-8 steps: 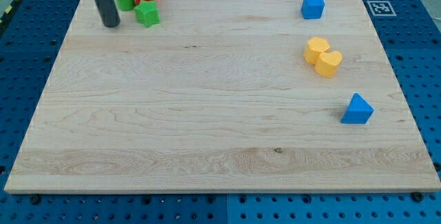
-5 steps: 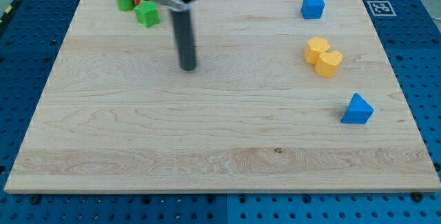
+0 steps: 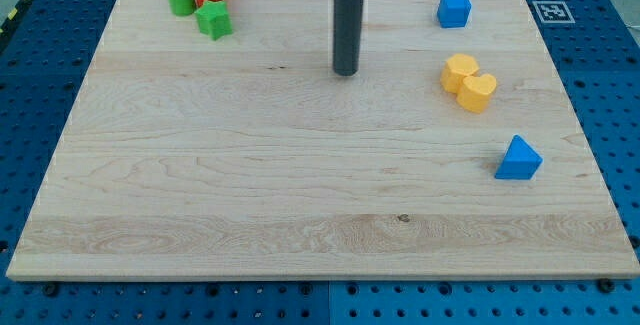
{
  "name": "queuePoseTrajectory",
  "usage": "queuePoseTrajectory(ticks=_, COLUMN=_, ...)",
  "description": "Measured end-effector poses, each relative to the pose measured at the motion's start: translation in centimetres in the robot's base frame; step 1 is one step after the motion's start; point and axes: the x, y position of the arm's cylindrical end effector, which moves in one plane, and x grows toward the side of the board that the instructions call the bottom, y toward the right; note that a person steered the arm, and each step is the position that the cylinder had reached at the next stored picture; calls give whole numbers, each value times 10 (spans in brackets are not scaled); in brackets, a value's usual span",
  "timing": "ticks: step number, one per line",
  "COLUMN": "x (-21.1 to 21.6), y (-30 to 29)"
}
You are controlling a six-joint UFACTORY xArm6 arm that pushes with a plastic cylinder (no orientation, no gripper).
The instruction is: Move the yellow hexagon along with the yellow heart closer to the blue triangle
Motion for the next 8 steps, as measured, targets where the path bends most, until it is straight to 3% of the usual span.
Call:
queuePoseTrajectory(ticks=1, x=-22, y=50)
queuePoseTrajectory(ticks=4, x=7, y=160)
queuePoseTrajectory(ticks=5, x=11, y=180)
queuePoseTrajectory(ticks=8, x=12, y=165)
